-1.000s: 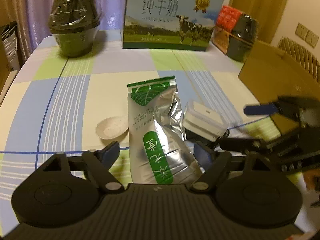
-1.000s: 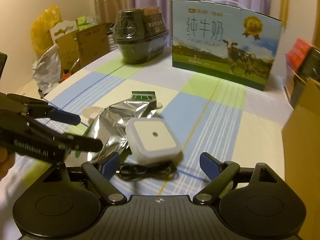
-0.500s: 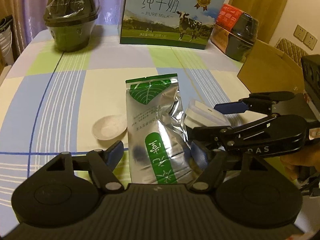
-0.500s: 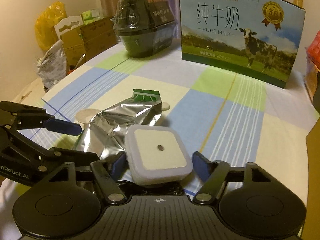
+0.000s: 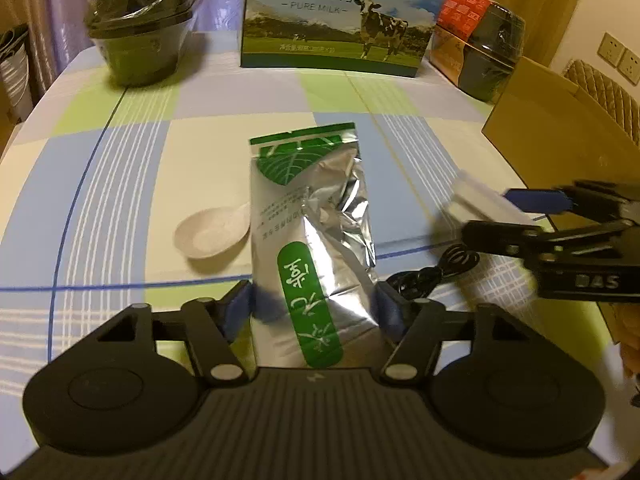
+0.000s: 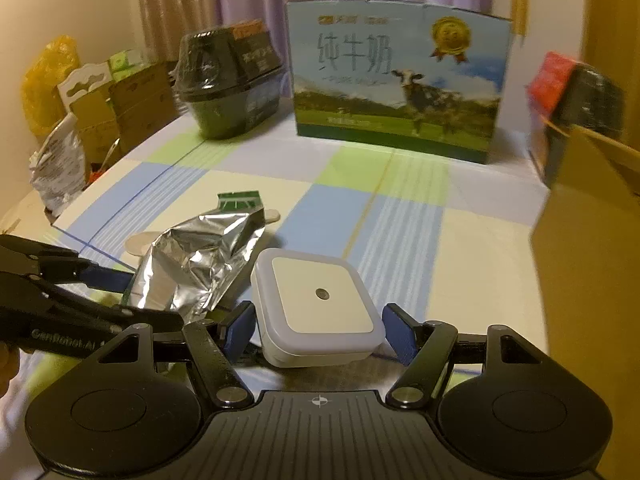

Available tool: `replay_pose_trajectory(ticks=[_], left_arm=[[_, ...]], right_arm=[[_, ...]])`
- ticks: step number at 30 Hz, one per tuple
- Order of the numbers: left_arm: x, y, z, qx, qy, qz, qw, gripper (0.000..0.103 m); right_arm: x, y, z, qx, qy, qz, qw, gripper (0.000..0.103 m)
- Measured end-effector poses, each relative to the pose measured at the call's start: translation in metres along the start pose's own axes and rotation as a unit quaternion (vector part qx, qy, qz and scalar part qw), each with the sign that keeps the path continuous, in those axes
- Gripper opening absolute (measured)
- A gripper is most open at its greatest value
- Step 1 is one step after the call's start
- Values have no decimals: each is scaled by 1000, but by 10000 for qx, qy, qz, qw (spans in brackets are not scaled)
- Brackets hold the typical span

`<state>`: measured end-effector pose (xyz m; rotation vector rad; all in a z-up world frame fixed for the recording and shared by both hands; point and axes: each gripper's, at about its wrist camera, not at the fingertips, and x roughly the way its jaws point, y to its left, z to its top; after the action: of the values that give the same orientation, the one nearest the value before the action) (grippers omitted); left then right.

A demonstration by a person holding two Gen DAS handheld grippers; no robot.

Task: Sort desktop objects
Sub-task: 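Grasp the silver foil pouch with the left gripper while the right grasps the white night-light, then lift the foil pouch and night-light and hold them above the table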

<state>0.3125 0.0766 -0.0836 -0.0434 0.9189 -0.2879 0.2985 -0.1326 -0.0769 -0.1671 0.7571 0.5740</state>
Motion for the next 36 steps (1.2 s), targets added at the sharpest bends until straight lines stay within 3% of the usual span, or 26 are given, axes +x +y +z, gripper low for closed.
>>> replay_pose_trajectory(ticks=[5,11,19,24,26,33,36], left_arm=[[-19,-10,-11,100,5,110,9999,45],[-48,-29,-43,252,162,233,9993,45],[-102,-68,-114,400,312,246,9984,45],[-124,-80,-137,278,443,119,9986,53],[-127,-80,-137,202,427,105,9988,70],[-117,-86,-118,472,523,107,9975,77],[-106,-91,-113,678,664,137,9954,78]], right_arm=[[-33,4,-10,35,-18,-40,10000,67],[-72,18,-49,214,128,-65,9997,67],[-117,27,-106,655,446,-127,9968,67],[-139,30,-132,684,537,-271,9958,67],[-142,33,-139,608,565,-340,9960,67],[-142,42,-148,182,510,-377,9978,68],[-141,40,-152,141,505,-316,9981,74]])
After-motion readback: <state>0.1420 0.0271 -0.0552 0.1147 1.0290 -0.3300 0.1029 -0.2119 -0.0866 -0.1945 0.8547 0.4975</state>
